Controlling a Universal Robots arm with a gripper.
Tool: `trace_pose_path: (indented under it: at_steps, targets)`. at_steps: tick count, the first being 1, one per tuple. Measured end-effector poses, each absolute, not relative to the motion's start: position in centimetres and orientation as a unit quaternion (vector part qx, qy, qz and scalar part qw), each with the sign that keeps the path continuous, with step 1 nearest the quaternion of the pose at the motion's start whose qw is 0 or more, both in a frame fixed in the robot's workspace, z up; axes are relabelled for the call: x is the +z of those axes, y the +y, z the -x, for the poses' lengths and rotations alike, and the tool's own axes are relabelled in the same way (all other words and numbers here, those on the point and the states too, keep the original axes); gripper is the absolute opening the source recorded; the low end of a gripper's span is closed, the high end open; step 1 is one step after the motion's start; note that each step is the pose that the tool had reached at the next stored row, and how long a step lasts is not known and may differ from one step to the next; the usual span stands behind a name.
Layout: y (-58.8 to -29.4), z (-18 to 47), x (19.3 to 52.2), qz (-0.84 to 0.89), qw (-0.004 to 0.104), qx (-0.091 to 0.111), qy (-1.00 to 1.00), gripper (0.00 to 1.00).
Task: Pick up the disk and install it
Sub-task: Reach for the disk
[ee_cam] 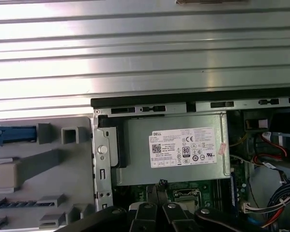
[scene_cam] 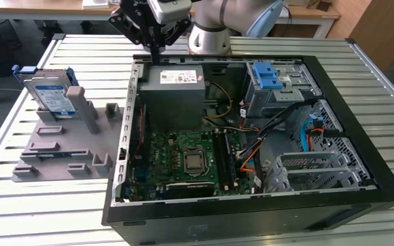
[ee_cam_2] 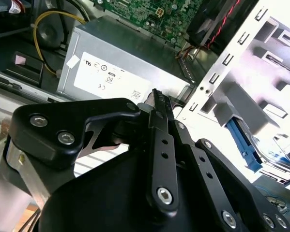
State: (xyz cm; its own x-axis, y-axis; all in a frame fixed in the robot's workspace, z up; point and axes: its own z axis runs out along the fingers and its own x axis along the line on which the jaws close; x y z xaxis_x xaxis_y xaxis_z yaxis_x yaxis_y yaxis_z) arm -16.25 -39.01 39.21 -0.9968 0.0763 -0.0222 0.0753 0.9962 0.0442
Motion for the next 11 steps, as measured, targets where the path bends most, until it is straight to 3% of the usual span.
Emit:
trace_pose_path:
  at_steps: [11]
  targets:
    - [-38.8, 17.8, 39.2, -0.038, 0.012, 0.022, 0.999, 0.11]
